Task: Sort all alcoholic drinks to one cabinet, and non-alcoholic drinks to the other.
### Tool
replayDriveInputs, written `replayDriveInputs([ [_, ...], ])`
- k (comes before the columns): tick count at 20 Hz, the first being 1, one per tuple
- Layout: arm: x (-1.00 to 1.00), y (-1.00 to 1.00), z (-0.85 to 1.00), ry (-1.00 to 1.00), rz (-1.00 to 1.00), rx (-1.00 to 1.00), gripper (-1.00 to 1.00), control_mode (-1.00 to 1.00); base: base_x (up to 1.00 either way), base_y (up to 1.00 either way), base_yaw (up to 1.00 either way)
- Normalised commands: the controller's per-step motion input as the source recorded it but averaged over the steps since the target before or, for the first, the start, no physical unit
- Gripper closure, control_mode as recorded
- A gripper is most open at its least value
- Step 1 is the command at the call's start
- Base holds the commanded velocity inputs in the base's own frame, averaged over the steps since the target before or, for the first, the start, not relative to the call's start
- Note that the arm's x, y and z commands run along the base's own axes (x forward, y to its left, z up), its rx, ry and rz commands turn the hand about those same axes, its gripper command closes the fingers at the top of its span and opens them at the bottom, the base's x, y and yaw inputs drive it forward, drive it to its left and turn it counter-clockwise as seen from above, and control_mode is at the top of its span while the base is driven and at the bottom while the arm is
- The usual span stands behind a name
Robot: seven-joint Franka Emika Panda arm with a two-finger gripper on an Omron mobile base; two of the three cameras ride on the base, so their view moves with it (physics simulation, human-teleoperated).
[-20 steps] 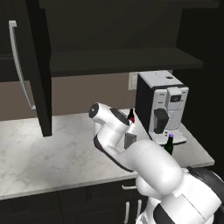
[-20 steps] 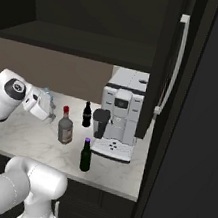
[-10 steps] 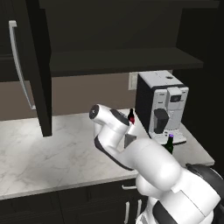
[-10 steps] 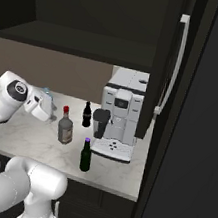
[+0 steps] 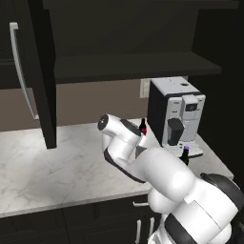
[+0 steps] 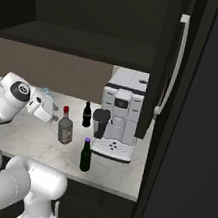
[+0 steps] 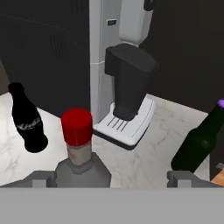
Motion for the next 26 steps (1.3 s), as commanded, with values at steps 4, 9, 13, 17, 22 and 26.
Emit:
replayDriveInputs([
  [4,0.12,0.00,-0.04,0.00,0.00,0.00,-1.00,-1.00,0.00,0.00,0.00],
  [9,0.14,0.00,-0.02,0.00,0.00,0.00,-1.00,-1.00,0.00,0.00,0.00],
  [13,0.13,0.00,-0.01,0.00,0.00,0.00,-1.00,-1.00,0.00,0.00,0.00],
  [17,0.06,0.00,-0.06,0.00,0.00,0.00,-1.00,-1.00,0.00,0.00,0.00],
  [22,0.06,0.00,-0.12,0.00,0.00,-0.02,-1.00,-1.00,0.00,0.00,0.00],
  [26,0.10,0.00,-0.09,0.00,-0.01,-0.01,-1.00,-1.00,0.00,0.00,0.00],
])
